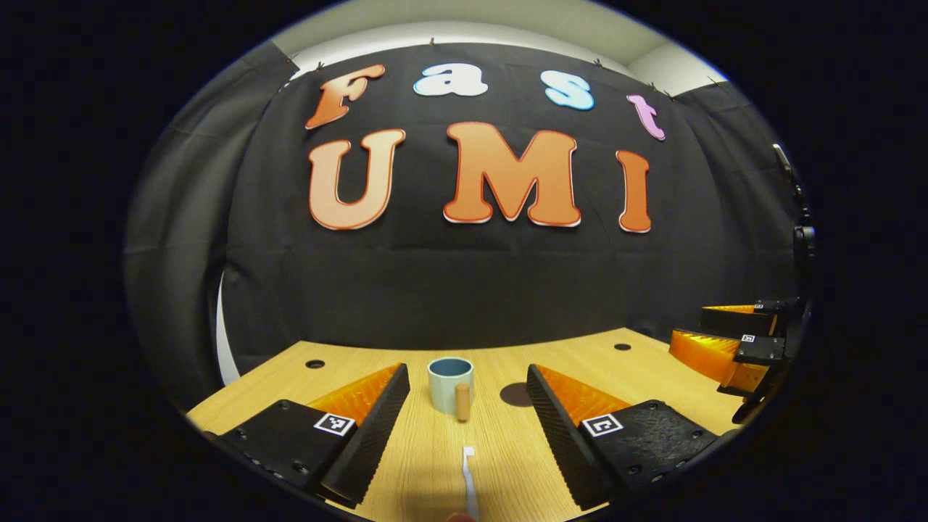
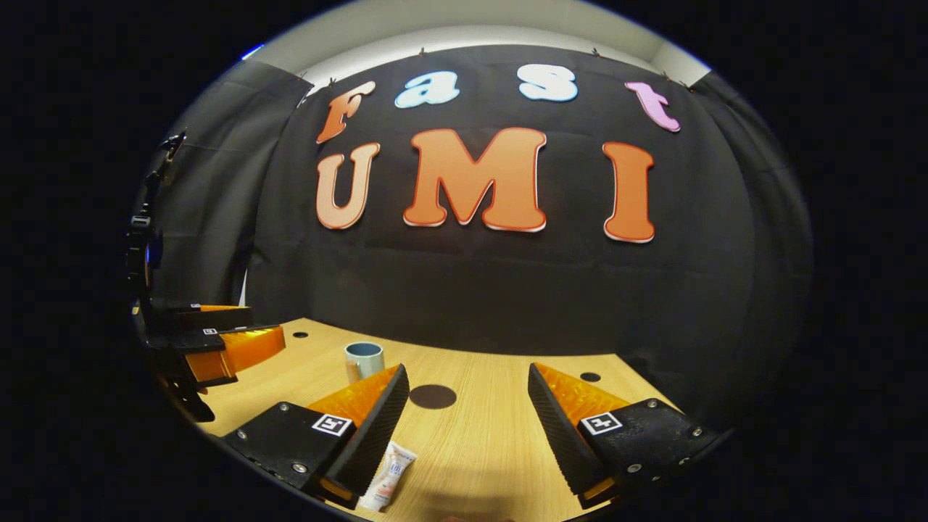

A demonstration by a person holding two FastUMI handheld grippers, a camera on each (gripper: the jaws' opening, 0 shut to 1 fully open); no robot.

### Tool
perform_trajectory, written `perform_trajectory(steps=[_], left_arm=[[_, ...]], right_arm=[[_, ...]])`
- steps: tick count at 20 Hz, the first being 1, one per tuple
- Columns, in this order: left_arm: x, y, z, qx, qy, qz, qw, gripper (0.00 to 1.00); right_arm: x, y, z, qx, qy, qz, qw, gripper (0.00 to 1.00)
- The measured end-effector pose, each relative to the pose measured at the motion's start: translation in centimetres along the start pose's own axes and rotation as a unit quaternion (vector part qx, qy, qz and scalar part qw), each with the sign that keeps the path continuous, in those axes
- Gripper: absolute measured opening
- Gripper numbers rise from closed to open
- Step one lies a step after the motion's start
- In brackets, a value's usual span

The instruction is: Put the toothbrush and toothpaste on the desktop into the cup, then pick up the cup and place it on the coaster on the desktop.

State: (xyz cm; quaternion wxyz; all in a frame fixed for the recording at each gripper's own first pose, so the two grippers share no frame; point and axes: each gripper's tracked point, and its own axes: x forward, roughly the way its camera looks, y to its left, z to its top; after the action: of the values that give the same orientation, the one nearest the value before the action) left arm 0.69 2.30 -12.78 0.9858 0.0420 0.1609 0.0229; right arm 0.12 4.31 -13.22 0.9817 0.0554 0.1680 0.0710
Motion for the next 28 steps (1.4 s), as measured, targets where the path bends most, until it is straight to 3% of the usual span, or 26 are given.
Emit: perform_trajectory(steps=[9, 16, 17, 22, 23, 24, 27, 28], left_arm=[[1.8, 0.2, -9.0, -0.009, 0.136, -0.014, 0.991, 0.98], [2.8, 0.9, -15.9, -0.016, 0.248, -0.003, 0.969, 0.99], [2.7, 0.8, -16.5, -0.016, 0.258, -0.004, 0.966, 0.98], [2.4, 0.2, -17.9, -0.019, 0.295, -0.003, 0.955, 0.98], [2.5, 0.1, -18.3, -0.020, 0.299, -0.002, 0.954, 0.98], [2.5, 0.1, -18.4, -0.020, 0.304, -0.002, 0.953, 0.98], [2.2, 0.0, -18.9, -0.021, 0.316, 0.002, 0.948, 0.98], [2.2, -0.1, -19.1, -0.023, 0.321, 0.002, 0.947, 0.98]], right_arm=[[1.7, 3.6, -9.5, 0.024, 0.153, 0.044, 0.987, 0.99], [2.5, 5.8, -16.1, 0.030, 0.261, 0.057, 0.963, 0.90], [2.5, 6.2, -16.8, 0.026, 0.271, 0.060, 0.960, 0.83], [2.3, 8.2, -19.1, 0.035, 0.317, 0.074, 0.945, 0.67], [2.4, 8.6, -19.1, 0.035, 0.317, 0.077, 0.945, 0.51], [2.5, 9.0, -19.0, 0.037, 0.314, 0.085, 0.945, 0.47], [2.8, 9.3, -18.5, 0.031, 0.305, 0.097, 0.947, 0.18], [2.9, 9.4, -18.5, 0.029, 0.303, 0.095, 0.948, 0.16]])
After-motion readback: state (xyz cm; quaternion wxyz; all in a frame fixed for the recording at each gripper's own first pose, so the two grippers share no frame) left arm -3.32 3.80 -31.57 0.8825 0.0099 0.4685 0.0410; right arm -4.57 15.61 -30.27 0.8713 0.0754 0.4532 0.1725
